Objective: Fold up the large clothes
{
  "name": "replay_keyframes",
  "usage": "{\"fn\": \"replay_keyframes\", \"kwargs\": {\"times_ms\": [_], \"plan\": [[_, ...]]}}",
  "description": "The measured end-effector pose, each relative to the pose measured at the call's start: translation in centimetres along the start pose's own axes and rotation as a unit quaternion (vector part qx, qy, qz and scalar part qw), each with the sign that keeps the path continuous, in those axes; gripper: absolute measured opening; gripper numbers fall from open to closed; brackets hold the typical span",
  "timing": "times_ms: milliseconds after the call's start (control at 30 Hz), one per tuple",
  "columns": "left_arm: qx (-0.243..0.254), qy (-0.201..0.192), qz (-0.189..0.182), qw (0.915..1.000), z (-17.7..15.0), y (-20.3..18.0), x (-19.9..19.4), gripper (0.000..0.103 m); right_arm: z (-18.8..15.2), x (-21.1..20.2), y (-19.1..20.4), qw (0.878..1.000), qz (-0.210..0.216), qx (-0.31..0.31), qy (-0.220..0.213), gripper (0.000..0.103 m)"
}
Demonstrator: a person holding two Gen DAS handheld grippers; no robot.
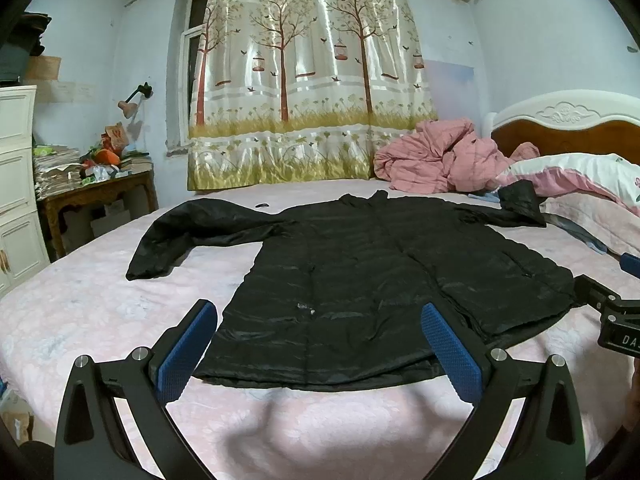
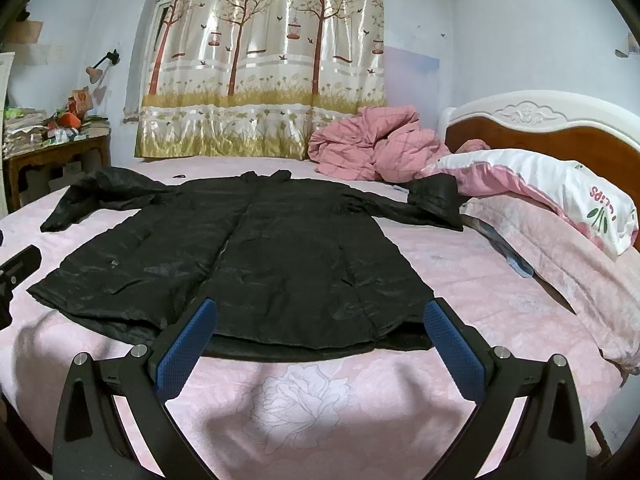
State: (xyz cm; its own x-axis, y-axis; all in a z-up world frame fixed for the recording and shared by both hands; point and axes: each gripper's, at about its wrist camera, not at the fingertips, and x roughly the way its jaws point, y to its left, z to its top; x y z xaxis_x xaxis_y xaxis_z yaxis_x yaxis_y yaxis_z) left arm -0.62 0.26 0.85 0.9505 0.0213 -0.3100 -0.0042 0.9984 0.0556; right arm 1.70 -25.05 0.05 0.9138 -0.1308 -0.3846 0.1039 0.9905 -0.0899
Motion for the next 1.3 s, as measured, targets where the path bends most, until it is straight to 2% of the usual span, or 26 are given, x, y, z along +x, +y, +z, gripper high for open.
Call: {"fn": "replay_keyframes", "kwargs": {"times_ms": [267,533,600,733,833,933,1033,1100,1133,1167,1200,1300], "plan": [[-0.016,0.025,-0.019,0.9994,0.2,-0.6,0.1,0.103,0.4,0.3,-0.3,1.0,0.009,0.012,0.012,0.103],[-0.008,0.047,-0.004,0.9988,0.5,-1.1,0.4,0.103,0.3,1.3,-1.2,0.995,0.054,0.049,0.067,0.103],[-0.005,0.064,0.003,0.9979,0.4,-1.1,0.8,0.103,0.3,1.8,-1.6,0.993,0.062,0.064,0.081,0.103],[-0.016,0.099,-0.009,0.9949,-0.2,-0.8,1.9,0.103,-0.1,2.6,-2.6,0.986,0.08,0.1,0.109,0.103],[-0.039,0.134,-0.031,0.9898,-0.6,-0.2,2.8,0.103,-0.8,3.6,-3.3,0.977,0.1,0.129,0.135,0.103],[-0.058,0.164,-0.046,0.9837,-1.1,0.2,3.7,0.103,-1.8,5.2,-4.0,0.956,0.143,0.182,0.179,0.099],[-0.085,0.196,-0.074,0.9741,-1.7,0.5,4.4,0.103,-3.0,6.7,-4.7,0.934,0.17,0.226,0.217,0.095],[-0.117,0.229,-0.105,0.9606,-2.5,0.9,5.3,0.103,-3.4,7.2,-4.8,0.932,0.171,0.232,0.218,0.093],[-0.138,0.249,-0.118,0.9513,-3.0,1.1,6.0,0.103,-3.4,7.3,-4.7,0.934,0.169,0.229,0.216,0.093],[-0.171,0.28,-0.132,0.9352,-4.0,1.5,7.1,0.103,-3.3,7.6,-4.5,0.936,0.165,0.224,0.215,0.092],[-0.185,0.287,-0.133,0.9302,-4.3,1.7,7.5,0.102,-3.3,7.9,-4.3,0.937,0.162,0.221,0.216,0.092],[-0.181,0.269,-0.133,0.9364,-4.0,1.6,8.0,0.102,-3.0,9.1,-4.8,0.93,0.168,0.246,0.218,0.092]]}}
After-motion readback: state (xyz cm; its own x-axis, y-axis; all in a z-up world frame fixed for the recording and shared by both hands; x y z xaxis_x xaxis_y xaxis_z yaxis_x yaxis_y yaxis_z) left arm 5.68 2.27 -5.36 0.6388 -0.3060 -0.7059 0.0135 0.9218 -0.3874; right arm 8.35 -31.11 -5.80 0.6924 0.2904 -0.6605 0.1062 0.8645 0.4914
